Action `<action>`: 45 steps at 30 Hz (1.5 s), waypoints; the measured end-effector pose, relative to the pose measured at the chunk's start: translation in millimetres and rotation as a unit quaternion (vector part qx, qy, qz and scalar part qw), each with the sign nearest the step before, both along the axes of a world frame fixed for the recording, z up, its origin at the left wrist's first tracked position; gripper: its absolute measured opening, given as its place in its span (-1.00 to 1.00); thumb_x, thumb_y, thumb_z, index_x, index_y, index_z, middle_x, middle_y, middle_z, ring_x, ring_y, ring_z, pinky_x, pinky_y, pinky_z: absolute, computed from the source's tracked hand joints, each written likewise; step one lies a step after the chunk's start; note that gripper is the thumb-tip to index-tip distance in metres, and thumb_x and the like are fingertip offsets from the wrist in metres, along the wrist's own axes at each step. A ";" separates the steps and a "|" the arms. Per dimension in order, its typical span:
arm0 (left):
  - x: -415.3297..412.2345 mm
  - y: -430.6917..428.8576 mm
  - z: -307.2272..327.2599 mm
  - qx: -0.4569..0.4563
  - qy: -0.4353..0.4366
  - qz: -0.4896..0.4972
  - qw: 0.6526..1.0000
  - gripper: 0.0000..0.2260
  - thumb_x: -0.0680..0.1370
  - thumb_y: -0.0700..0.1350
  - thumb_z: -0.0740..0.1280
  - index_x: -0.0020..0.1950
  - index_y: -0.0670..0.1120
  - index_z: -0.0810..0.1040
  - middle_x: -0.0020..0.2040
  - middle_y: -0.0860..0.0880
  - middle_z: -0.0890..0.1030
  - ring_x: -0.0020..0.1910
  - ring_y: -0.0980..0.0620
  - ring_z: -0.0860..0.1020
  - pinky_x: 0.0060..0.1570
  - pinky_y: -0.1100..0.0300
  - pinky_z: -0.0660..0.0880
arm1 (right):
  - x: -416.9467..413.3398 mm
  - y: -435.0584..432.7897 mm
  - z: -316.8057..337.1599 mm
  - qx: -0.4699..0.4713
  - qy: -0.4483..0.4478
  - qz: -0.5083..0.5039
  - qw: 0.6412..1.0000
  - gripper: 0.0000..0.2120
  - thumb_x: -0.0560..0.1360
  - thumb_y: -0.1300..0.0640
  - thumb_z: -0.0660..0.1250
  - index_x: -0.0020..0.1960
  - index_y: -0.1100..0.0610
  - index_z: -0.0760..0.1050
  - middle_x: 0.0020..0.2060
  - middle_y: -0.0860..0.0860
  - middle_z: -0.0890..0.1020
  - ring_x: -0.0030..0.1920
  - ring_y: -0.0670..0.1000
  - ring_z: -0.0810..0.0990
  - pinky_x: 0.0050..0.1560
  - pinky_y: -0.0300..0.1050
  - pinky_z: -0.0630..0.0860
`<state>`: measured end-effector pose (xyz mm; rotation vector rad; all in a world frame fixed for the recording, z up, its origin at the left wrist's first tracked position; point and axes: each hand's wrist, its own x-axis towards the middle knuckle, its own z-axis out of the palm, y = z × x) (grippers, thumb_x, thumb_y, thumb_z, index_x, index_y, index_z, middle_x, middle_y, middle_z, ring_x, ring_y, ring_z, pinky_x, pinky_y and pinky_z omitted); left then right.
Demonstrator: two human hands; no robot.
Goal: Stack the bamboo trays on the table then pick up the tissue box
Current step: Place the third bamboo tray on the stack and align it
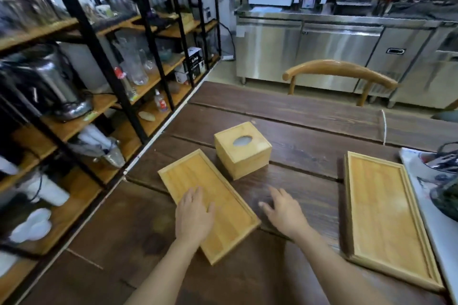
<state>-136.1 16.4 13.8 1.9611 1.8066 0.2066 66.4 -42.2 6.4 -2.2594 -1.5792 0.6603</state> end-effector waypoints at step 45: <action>250.6 -106.8 44.3 -0.127 -0.338 -0.107 0.927 -0.55 0.66 -0.06 0.00 0.55 -0.09 0.07 0.50 -0.10 0.31 0.45 -0.11 0.29 0.39 0.00 0.28 | 152.5 -141.5 44.8 0.167 0.113 -0.427 0.881 -0.70 0.56 0.15 0.16 -0.34 0.18 0.39 -0.38 0.08 0.46 -0.20 0.14 0.45 -0.21 0.01 0.31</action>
